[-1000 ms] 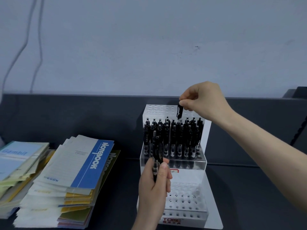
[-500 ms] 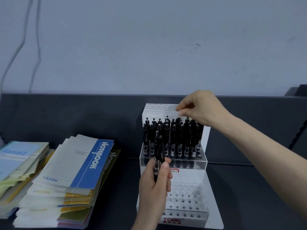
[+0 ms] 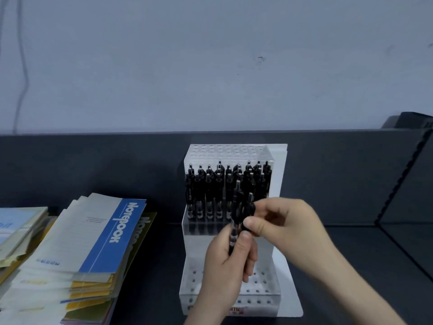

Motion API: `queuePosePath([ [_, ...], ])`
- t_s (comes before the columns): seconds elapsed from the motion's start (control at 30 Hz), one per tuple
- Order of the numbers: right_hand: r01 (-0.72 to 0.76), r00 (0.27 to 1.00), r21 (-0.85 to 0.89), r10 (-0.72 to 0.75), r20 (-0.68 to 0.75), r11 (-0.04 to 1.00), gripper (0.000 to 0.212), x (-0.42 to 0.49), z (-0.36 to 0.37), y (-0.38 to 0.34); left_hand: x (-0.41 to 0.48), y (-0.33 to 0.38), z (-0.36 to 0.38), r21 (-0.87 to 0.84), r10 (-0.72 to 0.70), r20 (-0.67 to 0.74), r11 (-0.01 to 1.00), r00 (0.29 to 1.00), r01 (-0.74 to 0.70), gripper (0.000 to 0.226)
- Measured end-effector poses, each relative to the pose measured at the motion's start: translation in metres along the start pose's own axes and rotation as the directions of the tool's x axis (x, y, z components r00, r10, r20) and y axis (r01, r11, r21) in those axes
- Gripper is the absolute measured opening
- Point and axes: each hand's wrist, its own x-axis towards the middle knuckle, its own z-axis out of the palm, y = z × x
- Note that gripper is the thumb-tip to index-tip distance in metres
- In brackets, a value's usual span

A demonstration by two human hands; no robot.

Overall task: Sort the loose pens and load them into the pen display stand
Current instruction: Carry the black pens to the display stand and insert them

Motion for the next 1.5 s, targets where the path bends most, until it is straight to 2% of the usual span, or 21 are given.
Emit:
queuePosePath([
  [0.1, 0.015, 0.998, 0.024, -0.014, -0.06, 1.0, 0.02, -0.004, -0.003, 0.007, 0.002, -0.006, 0.006, -0.003, -0.015, 0.027, 1.0, 1.0, 0.015, 0.043],
  [0.17, 0.04, 0.983, 0.106, -0.02, -0.182, 0.994, 0.018, -0.002, -0.013, 0.005, 0.003, -0.009, 0.009, 0.007, -0.02, 0.006, 1.0, 1.0, 0.02, 0.04],
  [0.23, 0.092, 0.946, 0.173, -0.032, -0.321, 0.981, 0.007, 0.005, -0.028, 0.0, 0.003, -0.011, 0.008, 0.024, -0.036, -0.052, 0.999, 0.998, 0.037, 0.041],
  [0.3, 0.161, 0.895, 0.21, -0.052, -0.444, 0.964, 0.011, 0.014, -0.046, -0.007, 0.004, -0.011, 0.007, 0.031, -0.042, -0.095, 0.998, 0.995, 0.045, 0.028],
  [0.4, 0.186, 0.831, 0.07, -0.119, -0.543, 0.98, 0.016, 0.026, -0.059, -0.012, 0.003, -0.01, 0.003, 0.027, -0.055, -0.139, 0.998, 0.989, 0.06, 0.023],
  [0.53, 0.109, 0.83, -0.093, -0.142, -0.54, 0.99, 0.013, 0.038, -0.048, -0.001, 0.0, -0.009, 0.0, 0.007, -0.062, -0.175, 0.998, 0.983, 0.064, 0.039],
  [0.63, 0.074, 0.845, -0.165, -0.15, -0.514, 0.984, 0.006, 0.042, -0.037, 0.01, -0.001, -0.008, -0.003, -0.06, -0.084, -0.173, 0.995, 0.981, 0.075, 0.034],
  [0.9, 0.018, 0.898, -0.285, -0.141, -0.416, 0.958, 0.006, 0.04, -0.016, 0.037, -0.003, -0.01, -0.009, -0.063, -0.059, -0.209, 0.997, 0.976, 0.047, 0.028],
  [1.03, 0.024, 0.888, -0.245, -0.133, -0.44, 0.969, 0.015, 0.04, -0.008, 0.045, -0.002, -0.011, -0.01, -0.032, -0.06, -0.215, 0.998, 0.975, 0.055, 0.03],
  [1.17, -0.009, 0.909, -0.179, -0.066, -0.412, 0.984, 0.013, 0.032, -0.009, 0.046, -0.003, -0.013, -0.009, 0.007, -0.061, -0.201, 0.998, 0.978, 0.064, 0.032],
  [1.3, -0.033, 0.887, 0.008, 0.033, -0.461, 0.999, 0.014, -0.001, -0.008, 0.041, -0.002, -0.012, -0.008, 0.022, -0.056, -0.181, 0.998, 0.982, 0.061, 0.03],
  [1.43, -0.103, 0.947, 0.209, 0.161, -0.28, 0.972, 0.015, -0.029, 0.011, 0.034, -0.001, -0.014, -0.001, 0.079, -0.025, -0.096, 0.996, 0.995, 0.033, 0.025],
  [1.5, -0.104, 0.95, 0.248, 0.169, -0.261, 0.963, 0.016, -0.033, 0.015, 0.033, -0.002, -0.015, 0.003, 0.077, -0.028, -0.013, 0.997, 1.0, 0.029, 0.025],
])
